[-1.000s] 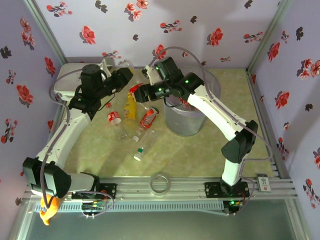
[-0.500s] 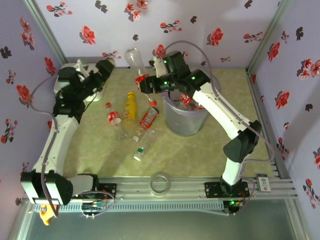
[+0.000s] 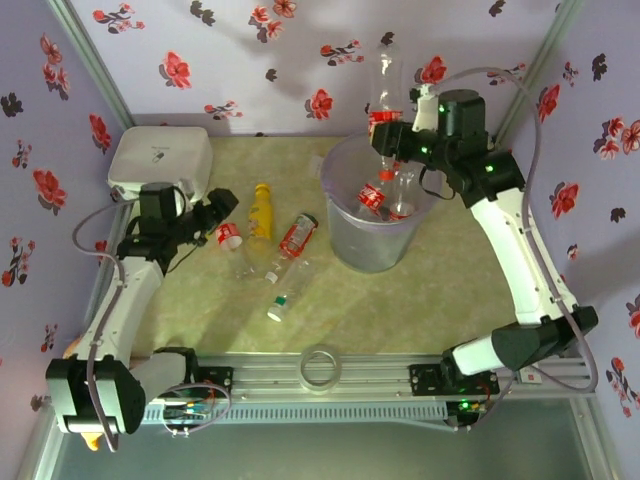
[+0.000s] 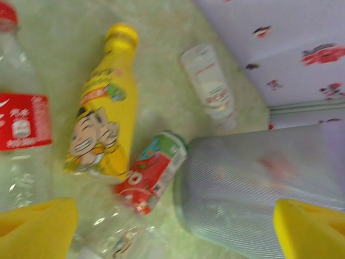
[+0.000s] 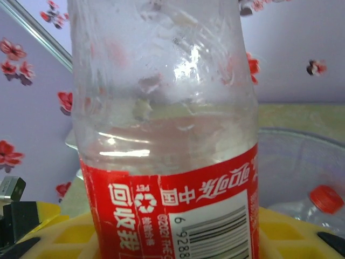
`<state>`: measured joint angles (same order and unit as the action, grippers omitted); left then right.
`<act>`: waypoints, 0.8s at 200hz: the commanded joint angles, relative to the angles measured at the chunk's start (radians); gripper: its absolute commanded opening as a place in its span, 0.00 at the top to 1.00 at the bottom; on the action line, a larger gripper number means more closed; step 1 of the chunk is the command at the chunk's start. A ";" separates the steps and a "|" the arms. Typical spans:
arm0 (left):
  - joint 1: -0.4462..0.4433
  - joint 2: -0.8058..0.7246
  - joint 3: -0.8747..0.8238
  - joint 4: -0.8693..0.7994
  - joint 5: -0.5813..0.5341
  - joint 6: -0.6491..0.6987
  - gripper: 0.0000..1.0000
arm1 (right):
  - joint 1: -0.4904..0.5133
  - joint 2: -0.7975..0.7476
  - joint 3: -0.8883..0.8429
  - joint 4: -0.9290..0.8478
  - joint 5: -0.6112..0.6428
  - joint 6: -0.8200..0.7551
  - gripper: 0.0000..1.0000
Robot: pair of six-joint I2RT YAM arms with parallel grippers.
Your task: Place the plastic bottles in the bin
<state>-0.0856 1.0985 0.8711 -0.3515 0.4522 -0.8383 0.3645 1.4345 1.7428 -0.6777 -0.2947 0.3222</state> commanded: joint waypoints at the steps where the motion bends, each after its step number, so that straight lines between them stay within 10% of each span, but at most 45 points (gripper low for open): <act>1: -0.006 0.029 -0.036 -0.033 -0.033 0.074 0.09 | 0.004 0.025 -0.056 -0.047 -0.020 -0.028 0.58; 160: -0.008 0.180 -0.070 0.017 -0.125 0.121 0.13 | 0.048 0.065 -0.280 0.056 -0.130 0.003 0.43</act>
<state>-0.0879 1.2392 0.7879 -0.3336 0.3500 -0.7521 0.4107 1.5150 1.4544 -0.6109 -0.4049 0.3347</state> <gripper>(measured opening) 0.868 0.526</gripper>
